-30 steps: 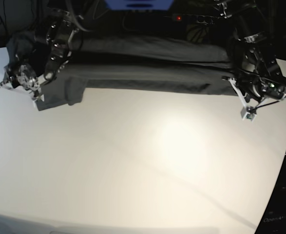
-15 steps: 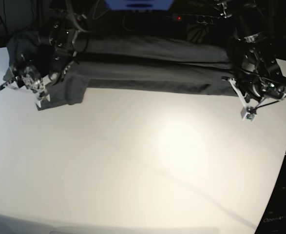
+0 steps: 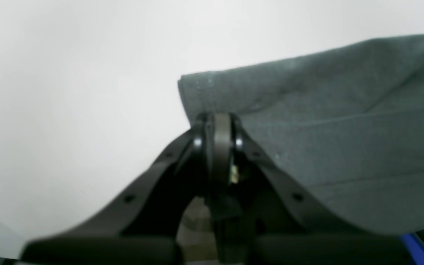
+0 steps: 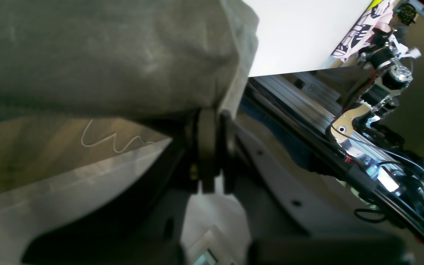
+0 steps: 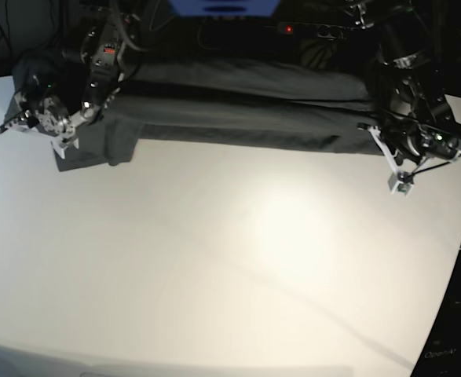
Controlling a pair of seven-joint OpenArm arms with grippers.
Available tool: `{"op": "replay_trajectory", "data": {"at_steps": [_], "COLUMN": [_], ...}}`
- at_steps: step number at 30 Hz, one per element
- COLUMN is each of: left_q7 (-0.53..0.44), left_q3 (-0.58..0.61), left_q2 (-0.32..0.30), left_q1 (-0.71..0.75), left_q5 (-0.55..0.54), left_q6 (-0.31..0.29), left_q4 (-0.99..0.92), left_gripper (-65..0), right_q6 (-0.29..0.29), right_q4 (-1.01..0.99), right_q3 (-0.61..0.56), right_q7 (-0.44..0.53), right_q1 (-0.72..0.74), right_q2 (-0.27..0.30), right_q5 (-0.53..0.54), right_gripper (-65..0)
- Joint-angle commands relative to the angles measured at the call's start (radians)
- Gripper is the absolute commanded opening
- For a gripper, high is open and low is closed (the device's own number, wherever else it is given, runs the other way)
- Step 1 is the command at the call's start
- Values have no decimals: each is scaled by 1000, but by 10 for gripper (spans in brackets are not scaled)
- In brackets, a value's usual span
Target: Fold the T-shirt properly
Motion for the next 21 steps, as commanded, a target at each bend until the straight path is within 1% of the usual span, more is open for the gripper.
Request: {"op": "replay_trajectory", "data": {"at_steps": [1,3,7,11,15,21], "left_q7": [12,12,12,12,12,12], "left_q3": [3,3,3,2,-2,-3], "left_q2": [7,7,7,7,7,6], "left_q1": [9,9,9,11,12,12], "left_q5": [11,11,11,11,11,16], "left_q6": [-2,-2,-2,-2,-2,-2], "left_q4": [-15,-15,-15,-15,-15,-15], "left_gripper": [-627,-627,-627,-627,-627,-627], "right_q6": [-1,-1,-1,-1,-1,-1], "right_q4": [22,20,17,15,15,14], "right_q3": [-3,-5,-22,-32,-28,17], "right_q7": [-28,-28,-28,-28,-28,-28], "right_q1": [1,-8,-9,-9,-9,-22], "right_q2": [4,4,4,4,4,4], "right_q5": [-21,-9,71,97,155,164], "right_gripper": [-649,-649,-649,-649,-649,-649]}}
